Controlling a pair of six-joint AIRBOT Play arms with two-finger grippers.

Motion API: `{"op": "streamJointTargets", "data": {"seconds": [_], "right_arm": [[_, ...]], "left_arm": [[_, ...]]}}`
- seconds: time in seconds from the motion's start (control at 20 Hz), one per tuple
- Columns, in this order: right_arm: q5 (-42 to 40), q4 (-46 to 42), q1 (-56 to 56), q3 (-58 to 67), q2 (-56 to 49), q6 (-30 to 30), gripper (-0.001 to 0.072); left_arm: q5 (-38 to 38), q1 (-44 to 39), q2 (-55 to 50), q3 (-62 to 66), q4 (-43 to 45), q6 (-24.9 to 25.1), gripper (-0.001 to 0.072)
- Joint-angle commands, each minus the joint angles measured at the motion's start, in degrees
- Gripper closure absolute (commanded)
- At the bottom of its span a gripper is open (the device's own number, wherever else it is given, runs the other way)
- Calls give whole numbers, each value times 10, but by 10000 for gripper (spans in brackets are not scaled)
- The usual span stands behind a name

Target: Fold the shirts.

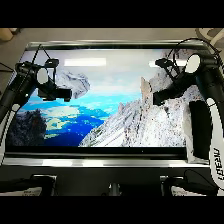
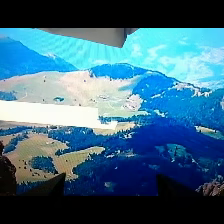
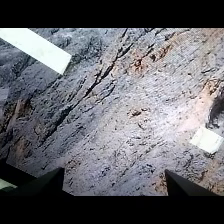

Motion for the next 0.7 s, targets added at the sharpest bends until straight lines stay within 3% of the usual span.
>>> {"op": "streamJointTargets", "data": {"seconds": [0.0, 0.65], "right_arm": [[0, 0, 1, 0, 0, 0, 20], [0, 0, 1, 0, 0, 0, 20]], "left_arm": [[0, 0, 0, 0, 0, 0, 30], [0, 0, 0, 0, 0, 0, 30]]}}
